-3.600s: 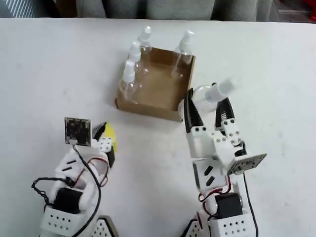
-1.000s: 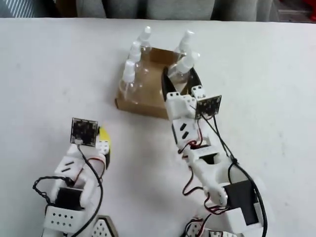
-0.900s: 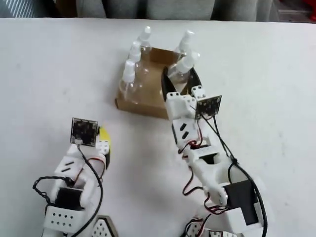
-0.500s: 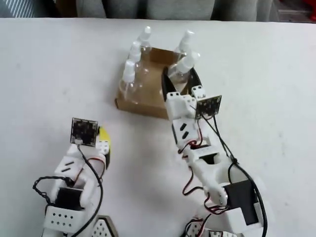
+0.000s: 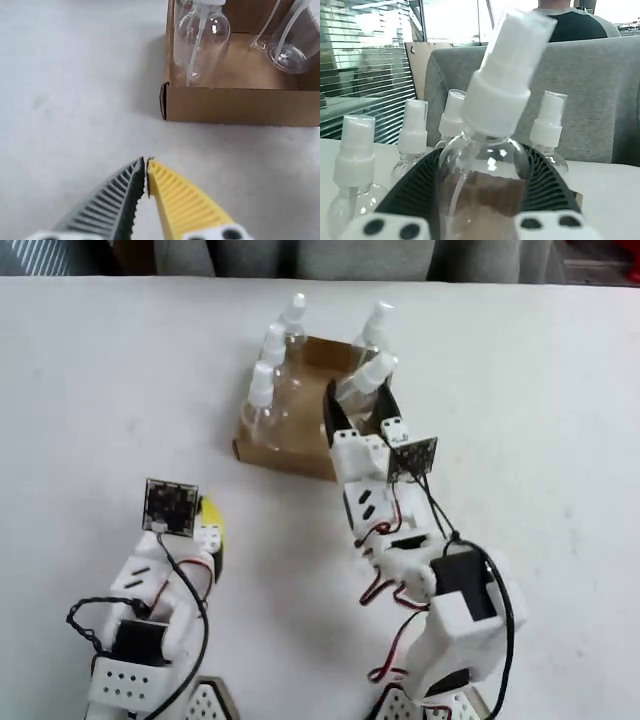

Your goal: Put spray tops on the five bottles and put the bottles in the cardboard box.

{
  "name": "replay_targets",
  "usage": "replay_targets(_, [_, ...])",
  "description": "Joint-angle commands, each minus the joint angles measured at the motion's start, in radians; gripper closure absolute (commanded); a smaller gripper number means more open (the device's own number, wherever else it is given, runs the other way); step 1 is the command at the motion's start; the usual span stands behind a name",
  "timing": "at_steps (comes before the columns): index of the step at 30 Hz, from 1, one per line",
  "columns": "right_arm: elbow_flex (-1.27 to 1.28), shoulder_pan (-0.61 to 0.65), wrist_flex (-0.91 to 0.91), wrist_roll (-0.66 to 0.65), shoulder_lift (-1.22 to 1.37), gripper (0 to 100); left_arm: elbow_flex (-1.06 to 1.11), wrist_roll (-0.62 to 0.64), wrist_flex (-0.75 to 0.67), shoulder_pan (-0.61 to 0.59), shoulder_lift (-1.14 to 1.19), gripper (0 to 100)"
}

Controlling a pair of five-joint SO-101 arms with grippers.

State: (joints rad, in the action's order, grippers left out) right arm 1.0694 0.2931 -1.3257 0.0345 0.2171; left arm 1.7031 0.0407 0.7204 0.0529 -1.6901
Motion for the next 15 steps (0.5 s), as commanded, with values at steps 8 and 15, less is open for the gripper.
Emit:
replay_targets(8, [-0.041,0.001,-0.030,-0.012,-0.001,98.3,-0.003,-0.009,0.002,-0.001,-0.005,98])
replay_targets(15, [-0.101,-0.005,-0.019,-0.012,0.044,98.3,-0.003,-0.009,0.002,0.001,-0.005,98])
